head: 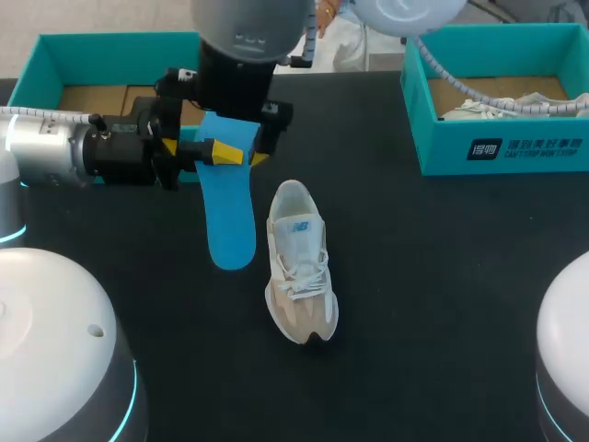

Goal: Take the shoe out of the shoebox, open the shoe tongue, remove and reinsert the insole, then place the shoe into the shoebox

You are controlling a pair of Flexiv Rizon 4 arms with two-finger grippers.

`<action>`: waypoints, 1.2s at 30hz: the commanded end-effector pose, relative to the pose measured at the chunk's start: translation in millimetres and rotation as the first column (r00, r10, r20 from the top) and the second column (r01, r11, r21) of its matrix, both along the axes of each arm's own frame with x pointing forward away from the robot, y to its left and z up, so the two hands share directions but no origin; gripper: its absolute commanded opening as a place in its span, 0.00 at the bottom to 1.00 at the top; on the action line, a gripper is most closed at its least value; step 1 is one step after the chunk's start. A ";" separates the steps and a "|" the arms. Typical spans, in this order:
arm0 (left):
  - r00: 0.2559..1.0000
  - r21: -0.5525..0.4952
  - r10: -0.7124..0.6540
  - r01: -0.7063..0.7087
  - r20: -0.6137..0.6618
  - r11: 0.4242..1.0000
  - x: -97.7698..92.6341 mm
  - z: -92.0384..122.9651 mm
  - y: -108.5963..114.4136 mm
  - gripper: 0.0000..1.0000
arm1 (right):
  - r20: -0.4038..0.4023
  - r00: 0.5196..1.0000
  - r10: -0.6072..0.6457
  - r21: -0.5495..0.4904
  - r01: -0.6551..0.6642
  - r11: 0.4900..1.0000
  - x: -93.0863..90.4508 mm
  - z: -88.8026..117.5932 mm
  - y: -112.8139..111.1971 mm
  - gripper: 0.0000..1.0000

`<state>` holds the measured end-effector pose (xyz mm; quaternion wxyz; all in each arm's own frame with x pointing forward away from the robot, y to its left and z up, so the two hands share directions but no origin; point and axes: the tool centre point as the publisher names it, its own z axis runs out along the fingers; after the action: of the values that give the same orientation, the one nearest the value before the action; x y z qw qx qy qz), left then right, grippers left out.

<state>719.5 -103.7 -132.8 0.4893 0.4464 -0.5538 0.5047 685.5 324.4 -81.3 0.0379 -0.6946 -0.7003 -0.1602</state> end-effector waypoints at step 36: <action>1.000 0.003 0.001 -0.001 0.000 1.000 -1.1 0.6 0.6 0.00 | 0.017 1.000 -0.004 -0.174 0.007 0.985 2.5 7.2 -27.5 1.00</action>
<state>719.6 -103.7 -132.8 0.4893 0.4462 -0.5538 0.5047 686.4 289.5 -74.2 -0.0220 -0.6966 -0.7082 -0.1129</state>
